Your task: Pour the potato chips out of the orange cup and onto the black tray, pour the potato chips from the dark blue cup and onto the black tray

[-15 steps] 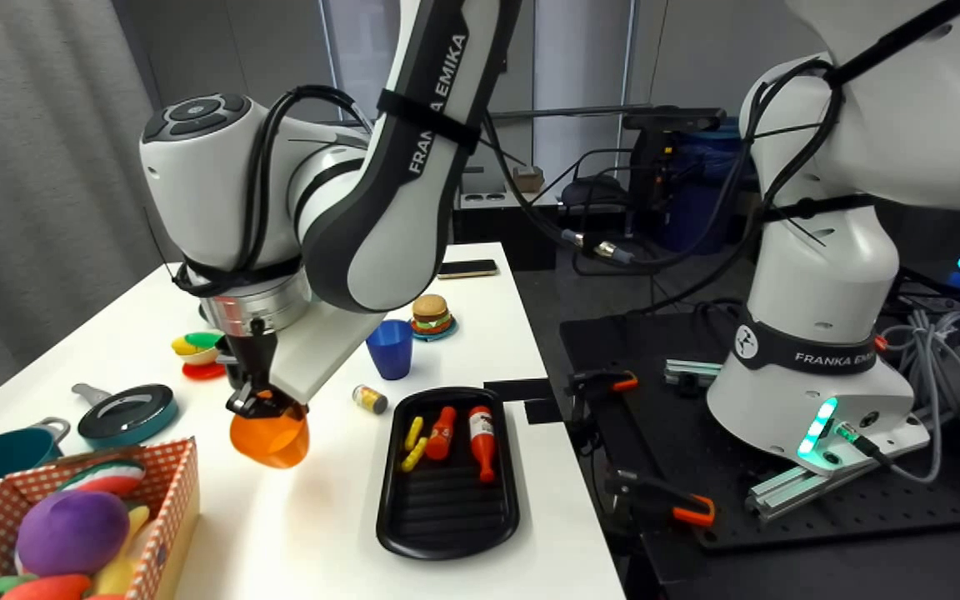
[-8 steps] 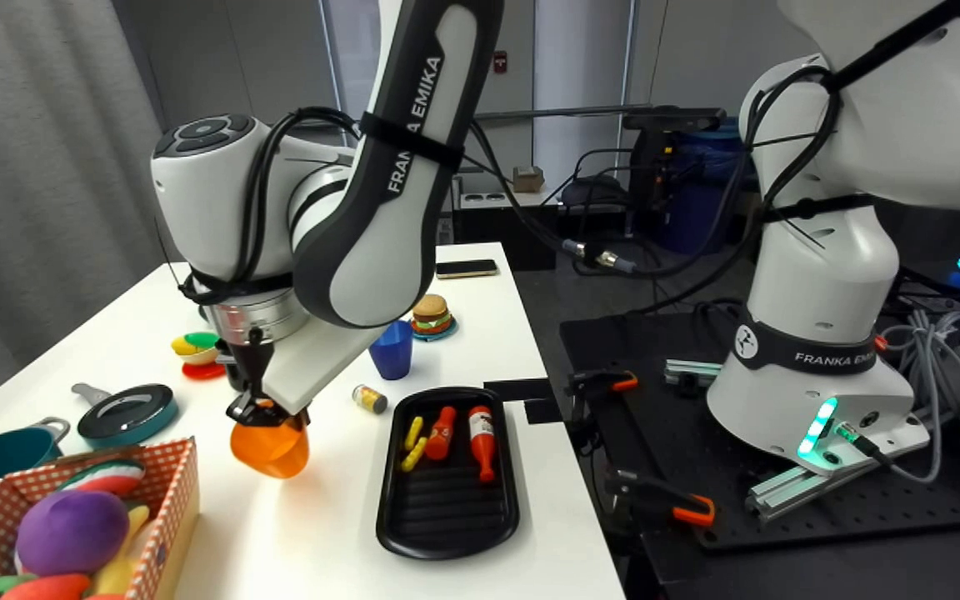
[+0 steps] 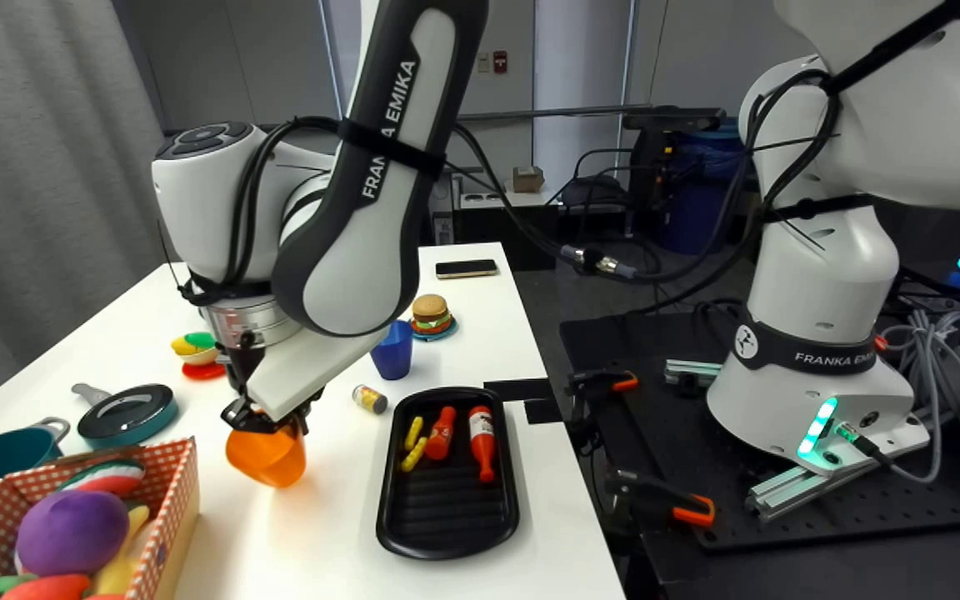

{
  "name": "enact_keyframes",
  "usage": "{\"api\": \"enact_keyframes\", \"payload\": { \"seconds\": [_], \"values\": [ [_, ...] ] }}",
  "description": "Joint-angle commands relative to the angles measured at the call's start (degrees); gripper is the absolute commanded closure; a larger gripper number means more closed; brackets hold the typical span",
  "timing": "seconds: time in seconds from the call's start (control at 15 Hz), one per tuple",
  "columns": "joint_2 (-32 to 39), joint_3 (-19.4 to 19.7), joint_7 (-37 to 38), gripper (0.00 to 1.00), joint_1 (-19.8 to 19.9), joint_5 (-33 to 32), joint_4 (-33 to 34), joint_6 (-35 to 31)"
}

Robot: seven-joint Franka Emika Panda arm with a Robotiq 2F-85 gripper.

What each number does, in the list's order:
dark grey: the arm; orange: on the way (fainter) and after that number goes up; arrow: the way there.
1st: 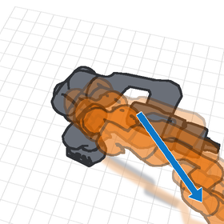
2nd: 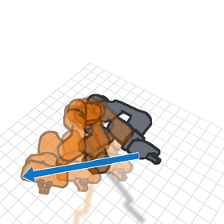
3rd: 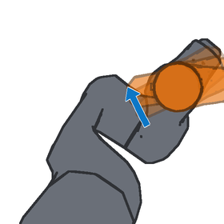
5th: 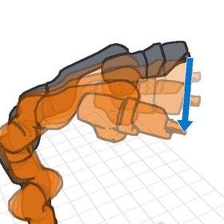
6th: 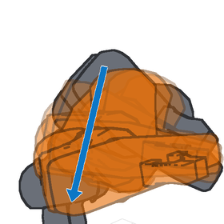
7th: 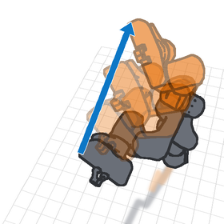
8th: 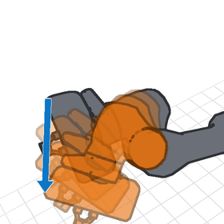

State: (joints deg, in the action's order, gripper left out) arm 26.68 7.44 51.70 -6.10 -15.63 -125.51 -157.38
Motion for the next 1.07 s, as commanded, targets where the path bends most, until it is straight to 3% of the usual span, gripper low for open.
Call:
{"api": "enact_keyframes", "payload": {
  "seconds": [0.0,0.2,0.27,0.33,0.47,0.87,1.0],
  "values": [
    [1.15,0.87,-1.95,0.98,-0.73,4.00,0.98,-1.90],
    [1.10,1.28,-2.03,0.98,-0.88,4.65,1.02,-1.77],
    [1.09,1.42,-2.02,0.89,-0.87,4.71,1.03,-1.73],
    [1.07,1.54,-2.02,0.65,-0.83,4.76,1.01,-1.72],
    [1.04,1.72,-2.06,0.61,-0.68,4.97,0.97,-1.70],
    [1.24,2.42,-1.48,0.17,-1.15,4.68,0.96,-1.75],
    [0.78,2.92,-1.34,0.10,-1.58,4.04,0.82,-1.48]
  ]
}}
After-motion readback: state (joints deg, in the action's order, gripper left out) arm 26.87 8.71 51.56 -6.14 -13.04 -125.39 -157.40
